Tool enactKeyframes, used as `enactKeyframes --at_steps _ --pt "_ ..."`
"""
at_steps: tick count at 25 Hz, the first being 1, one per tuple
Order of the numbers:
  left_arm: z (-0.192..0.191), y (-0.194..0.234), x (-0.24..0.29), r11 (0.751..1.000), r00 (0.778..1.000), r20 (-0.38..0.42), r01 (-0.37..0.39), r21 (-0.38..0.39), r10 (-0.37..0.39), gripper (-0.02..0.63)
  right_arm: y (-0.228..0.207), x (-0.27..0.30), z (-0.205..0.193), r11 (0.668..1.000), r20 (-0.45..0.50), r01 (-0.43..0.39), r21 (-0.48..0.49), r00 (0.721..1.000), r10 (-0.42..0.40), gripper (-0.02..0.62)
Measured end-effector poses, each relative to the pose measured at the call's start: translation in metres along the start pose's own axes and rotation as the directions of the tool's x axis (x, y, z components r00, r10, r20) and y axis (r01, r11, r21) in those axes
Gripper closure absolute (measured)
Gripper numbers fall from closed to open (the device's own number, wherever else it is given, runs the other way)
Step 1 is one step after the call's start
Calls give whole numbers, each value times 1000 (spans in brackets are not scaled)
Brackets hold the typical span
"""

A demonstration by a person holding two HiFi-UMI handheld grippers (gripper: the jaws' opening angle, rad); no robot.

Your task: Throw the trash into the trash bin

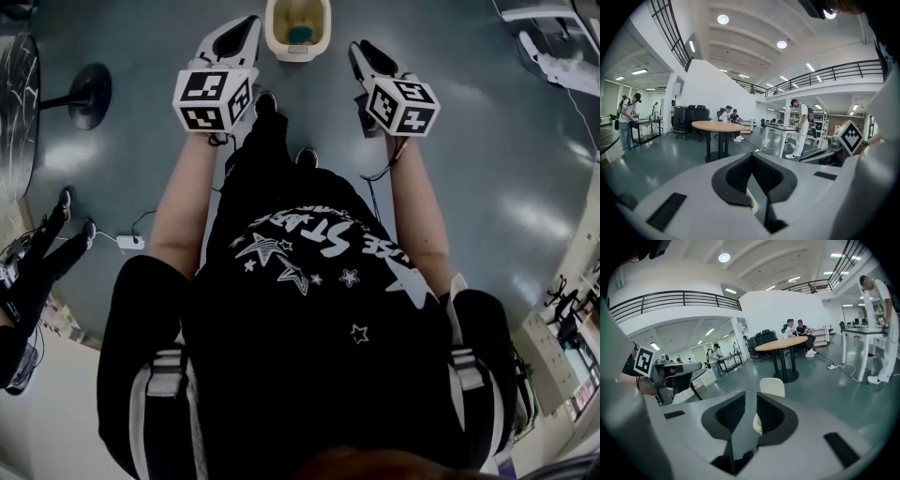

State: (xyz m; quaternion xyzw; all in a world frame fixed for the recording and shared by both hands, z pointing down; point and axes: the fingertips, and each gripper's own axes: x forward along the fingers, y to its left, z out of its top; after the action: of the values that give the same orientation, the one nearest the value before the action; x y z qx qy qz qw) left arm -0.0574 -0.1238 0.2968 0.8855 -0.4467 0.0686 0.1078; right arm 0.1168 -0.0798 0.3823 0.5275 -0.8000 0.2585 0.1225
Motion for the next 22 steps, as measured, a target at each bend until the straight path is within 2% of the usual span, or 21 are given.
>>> enactKeyframes --at_steps 7,11,14,17,22 --pt "0 -55 -41 999 998 44 -34 7 34 597 -1 -61 -13 1000 31 -27 -9 999 27 528" --pt "-2 -71 -62 997 997 42 -71 9 70 597 -3 -76 -27 999 45 -43 16 998 42 528" --pt "-4 -85 -72 997 997 38 -72 11 71 597 -9 -86 -33 999 53 -39 35 998 37 528" --pt "-4 -87 -82 997 997 30 -68 29 68 597 -9 -89 -39 998 64 -34 55 997 30 528" --pt "-1 -82 -96 997 996 44 -83 12 82 597 -4 -94 -43 998 70 -23 60 997 19 537"
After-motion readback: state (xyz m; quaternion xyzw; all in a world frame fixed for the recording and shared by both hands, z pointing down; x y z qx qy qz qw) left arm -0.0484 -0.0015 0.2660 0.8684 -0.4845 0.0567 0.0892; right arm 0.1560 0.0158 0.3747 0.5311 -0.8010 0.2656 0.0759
